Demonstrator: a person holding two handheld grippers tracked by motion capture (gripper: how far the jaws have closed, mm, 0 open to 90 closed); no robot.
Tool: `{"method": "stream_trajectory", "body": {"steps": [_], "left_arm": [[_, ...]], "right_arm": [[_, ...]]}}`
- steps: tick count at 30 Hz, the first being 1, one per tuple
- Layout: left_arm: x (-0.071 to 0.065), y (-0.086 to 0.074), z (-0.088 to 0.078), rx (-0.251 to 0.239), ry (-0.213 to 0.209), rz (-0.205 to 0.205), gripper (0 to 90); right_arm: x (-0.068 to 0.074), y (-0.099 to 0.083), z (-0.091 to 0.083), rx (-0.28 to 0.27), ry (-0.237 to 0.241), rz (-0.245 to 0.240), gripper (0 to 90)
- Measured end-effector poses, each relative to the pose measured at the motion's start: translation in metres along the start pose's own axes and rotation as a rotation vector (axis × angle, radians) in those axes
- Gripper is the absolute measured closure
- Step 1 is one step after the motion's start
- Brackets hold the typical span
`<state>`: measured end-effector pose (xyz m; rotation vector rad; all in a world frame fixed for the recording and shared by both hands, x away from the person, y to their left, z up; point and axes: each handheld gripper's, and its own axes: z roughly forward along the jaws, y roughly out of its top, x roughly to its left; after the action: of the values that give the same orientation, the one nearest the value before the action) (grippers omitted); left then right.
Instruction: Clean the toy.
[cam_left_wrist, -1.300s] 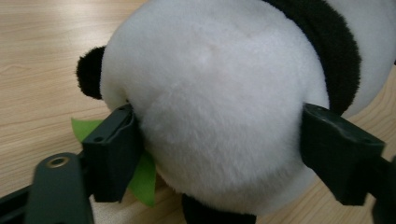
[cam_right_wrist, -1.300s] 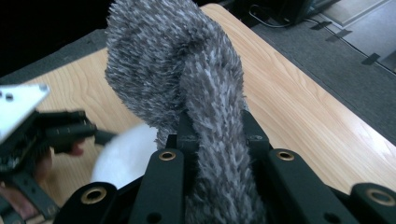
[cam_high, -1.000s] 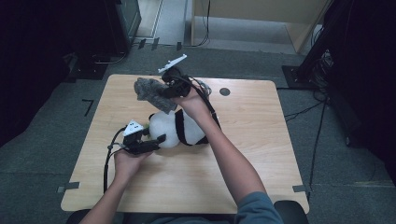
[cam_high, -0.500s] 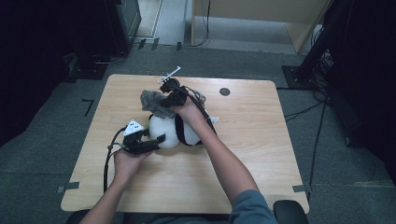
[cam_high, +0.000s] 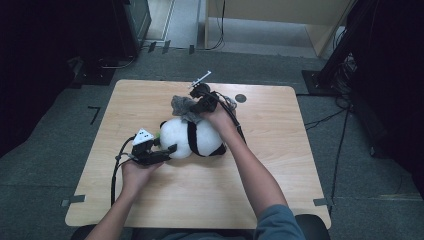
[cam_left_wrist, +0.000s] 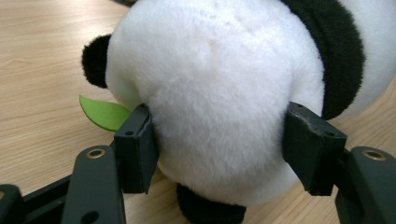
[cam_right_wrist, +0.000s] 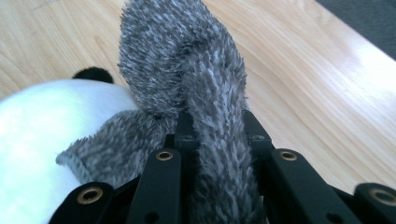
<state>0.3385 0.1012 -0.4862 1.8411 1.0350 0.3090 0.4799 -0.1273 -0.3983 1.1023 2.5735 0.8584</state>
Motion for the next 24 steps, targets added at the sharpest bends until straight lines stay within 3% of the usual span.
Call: {"method": "stream_trajectory", "body": {"steps": [9,15,24], "left_arm": [[0.001,0.0,0.0,0.0,-0.005,-0.001,34.3],[0.002,-0.001,0.0,0.002,-0.008,0.003,34.1],[0.003,-0.002,0.0,-0.001,-0.007,0.013,33.2]], "right_arm": [[-0.033,-0.019,-0.017,-0.016,-0.037,0.058,76.3],[-0.052,-0.034,-0.027,0.004,-0.064,0.101,76.4],[-0.067,-0.055,-0.036,-0.003,-0.065,0.15,76.5]]}}
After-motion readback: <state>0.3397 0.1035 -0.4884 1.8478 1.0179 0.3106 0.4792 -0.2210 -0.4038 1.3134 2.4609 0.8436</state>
